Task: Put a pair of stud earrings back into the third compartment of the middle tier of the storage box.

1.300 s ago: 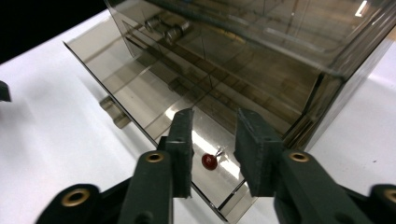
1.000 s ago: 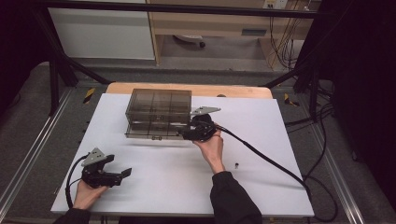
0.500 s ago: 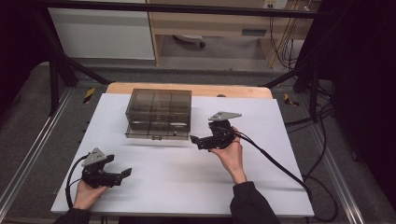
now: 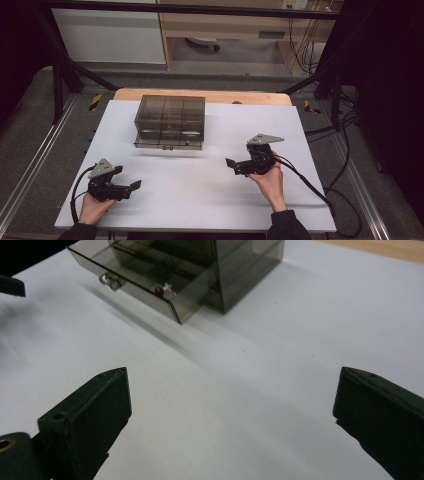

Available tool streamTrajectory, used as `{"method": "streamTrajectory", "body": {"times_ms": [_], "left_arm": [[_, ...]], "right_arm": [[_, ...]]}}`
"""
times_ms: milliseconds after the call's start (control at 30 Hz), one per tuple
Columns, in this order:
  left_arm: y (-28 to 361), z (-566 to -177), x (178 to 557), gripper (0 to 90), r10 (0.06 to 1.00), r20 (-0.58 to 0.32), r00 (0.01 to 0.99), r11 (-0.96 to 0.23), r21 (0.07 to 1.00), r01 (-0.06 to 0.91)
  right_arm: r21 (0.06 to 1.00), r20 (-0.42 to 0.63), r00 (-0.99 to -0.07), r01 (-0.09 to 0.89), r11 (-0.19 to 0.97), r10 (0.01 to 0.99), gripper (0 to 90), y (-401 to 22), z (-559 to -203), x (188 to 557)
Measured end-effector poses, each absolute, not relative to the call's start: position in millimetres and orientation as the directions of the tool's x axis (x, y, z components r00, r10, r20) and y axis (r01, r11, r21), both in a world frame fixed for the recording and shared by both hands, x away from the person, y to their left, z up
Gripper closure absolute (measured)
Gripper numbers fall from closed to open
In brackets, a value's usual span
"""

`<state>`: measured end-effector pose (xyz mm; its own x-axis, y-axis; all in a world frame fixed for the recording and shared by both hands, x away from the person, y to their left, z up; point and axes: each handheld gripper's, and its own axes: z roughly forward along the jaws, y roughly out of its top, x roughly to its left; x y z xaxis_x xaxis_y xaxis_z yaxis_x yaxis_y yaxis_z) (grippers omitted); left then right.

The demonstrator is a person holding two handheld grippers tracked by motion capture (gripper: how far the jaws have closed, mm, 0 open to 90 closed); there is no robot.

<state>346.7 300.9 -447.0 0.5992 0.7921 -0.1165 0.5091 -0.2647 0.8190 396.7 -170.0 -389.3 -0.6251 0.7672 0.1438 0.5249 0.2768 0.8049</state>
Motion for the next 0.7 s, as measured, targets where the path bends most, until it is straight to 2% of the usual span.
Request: {"method": "streamTrajectory", "body": {"times_ms": [500, 667, 700], "left_arm": [[300.6, -447.8, 347.3, 3.2, 0.793, -0.115, 0.599, -0.269, 0.816, 0.512], [300.7, -447.6, 347.0, 3.2, 0.792, -0.113, 0.600, -0.270, 0.817, 0.510], [301.1, -447.4, 346.9, 3.2, 0.791, -0.110, 0.601, -0.273, 0.816, 0.510]], "right_arm": [[0.772, 0.176, -0.571, 0.586, 0.248, 0.802, 9.7, -213.0, -428.6, 373.8], [0.757, 0.184, -0.560, 0.605, 0.247, 0.808, 18.5, -220.1, -439.7, 368.7], [0.760, 0.175, -0.553, 0.602, 0.246, 0.814, 24.5, -222.6, -442.1, 366.6]]}}
